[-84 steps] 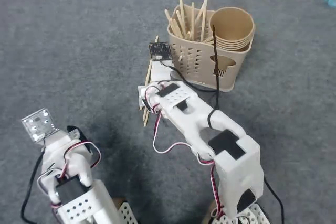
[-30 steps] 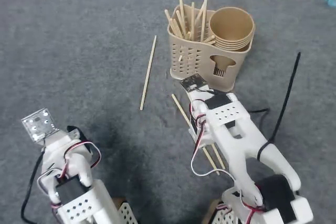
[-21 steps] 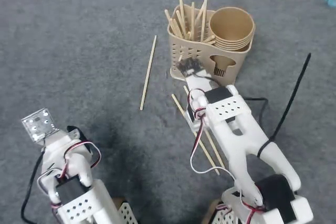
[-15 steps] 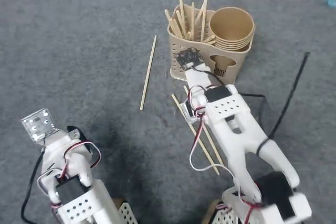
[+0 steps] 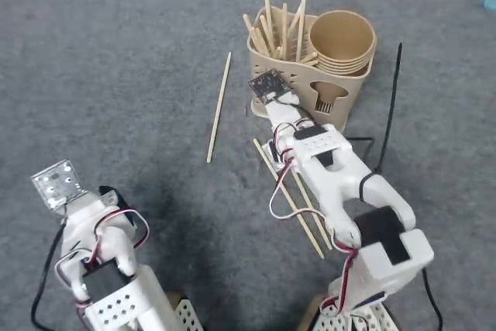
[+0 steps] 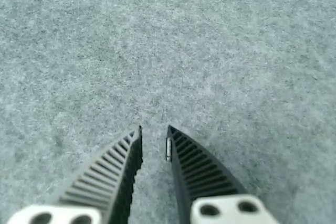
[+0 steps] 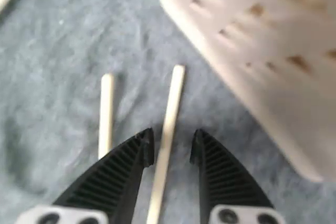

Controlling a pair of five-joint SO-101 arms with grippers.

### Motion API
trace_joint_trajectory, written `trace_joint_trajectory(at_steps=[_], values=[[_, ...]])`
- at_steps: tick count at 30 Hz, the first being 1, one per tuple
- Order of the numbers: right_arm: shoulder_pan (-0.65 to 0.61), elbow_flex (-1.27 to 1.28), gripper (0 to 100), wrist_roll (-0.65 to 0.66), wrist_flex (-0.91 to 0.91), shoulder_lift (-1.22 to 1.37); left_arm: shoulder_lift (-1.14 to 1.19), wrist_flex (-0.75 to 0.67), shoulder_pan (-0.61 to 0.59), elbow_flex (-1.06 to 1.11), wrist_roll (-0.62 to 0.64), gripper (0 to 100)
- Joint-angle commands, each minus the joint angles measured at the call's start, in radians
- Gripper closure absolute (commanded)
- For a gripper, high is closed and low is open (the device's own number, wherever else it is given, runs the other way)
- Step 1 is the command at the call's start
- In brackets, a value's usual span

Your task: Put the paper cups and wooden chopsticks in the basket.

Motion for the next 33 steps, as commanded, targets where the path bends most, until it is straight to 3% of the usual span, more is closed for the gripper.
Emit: trace_joint_trajectory(at_steps=[1, 6, 12, 20, 27, 33], values=[[0.008, -0.060, 98.0, 0.023, -0.022, -0.008, -0.018, 0.000, 0.000, -0.005, -0.011, 93], [0.008, -0.072, 99.5, 0.020, 0.059, -0.013, -0.018, 0.000, 0.000, -0.005, -0.011, 93], [0.005, -0.190, 99.1, 0.017, 0.390, -0.053, -0.018, 0.000, 0.000, -0.005, -0.011, 93], [0.004, -0.209, 99.1, 0.023, 0.648, -0.392, -0.018, 0.000, 0.000, -0.005, -0.011, 93], [-0.070, -0.012, 99.1, 0.089, 0.720, -0.828, -0.018, 0.000, 0.000, -0.005, -0.011, 93], [-0.070, 0.284, 99.1, 0.094, 0.519, -1.116, -0.018, 0.000, 0.000, -0.005, -0.011, 93]])
